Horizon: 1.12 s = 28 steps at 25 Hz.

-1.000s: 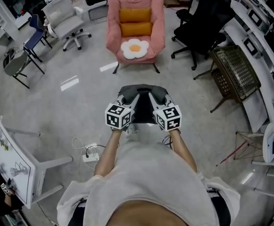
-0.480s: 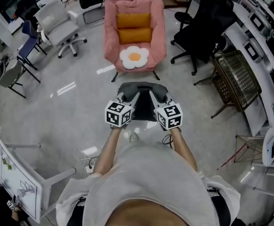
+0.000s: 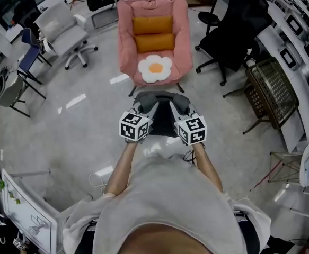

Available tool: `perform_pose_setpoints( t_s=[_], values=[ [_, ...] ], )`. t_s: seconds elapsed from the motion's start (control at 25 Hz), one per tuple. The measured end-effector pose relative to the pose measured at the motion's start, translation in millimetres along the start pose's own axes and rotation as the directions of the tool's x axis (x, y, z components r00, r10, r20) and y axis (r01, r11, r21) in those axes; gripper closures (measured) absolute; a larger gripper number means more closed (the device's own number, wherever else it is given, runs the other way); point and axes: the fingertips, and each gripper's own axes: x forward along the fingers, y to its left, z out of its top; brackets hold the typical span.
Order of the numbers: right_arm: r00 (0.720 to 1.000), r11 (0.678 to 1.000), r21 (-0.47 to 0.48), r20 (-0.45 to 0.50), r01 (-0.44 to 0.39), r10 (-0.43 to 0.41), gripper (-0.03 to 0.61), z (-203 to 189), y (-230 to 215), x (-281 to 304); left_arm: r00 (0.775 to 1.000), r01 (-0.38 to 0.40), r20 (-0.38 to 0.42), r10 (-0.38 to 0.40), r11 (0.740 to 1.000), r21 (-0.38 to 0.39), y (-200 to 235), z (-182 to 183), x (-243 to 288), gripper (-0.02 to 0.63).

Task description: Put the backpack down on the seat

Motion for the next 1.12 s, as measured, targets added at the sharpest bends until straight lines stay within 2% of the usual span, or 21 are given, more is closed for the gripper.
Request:
perform_pose_setpoints(
  t_s=[0.56, 1.12],
  values=[
    [1.0, 1.0, -0.003, 0.004, 0.007, -0.007, 0.552, 12.0, -31.6, 44.8, 1.0, 0.008, -0.018, -0.008, 1.0, 0.006, 39.2, 14.4, 35.7, 0.581],
    [0.999, 0.999, 0.028, -0.01, -0.039, 0.039, 0.552, 36.2, -109.1, 121.1, 0.999, -0.035, -0.043, 0.033, 0.999, -0.032, 99.8, 52.5, 119.1, 0.581]
  ],
)
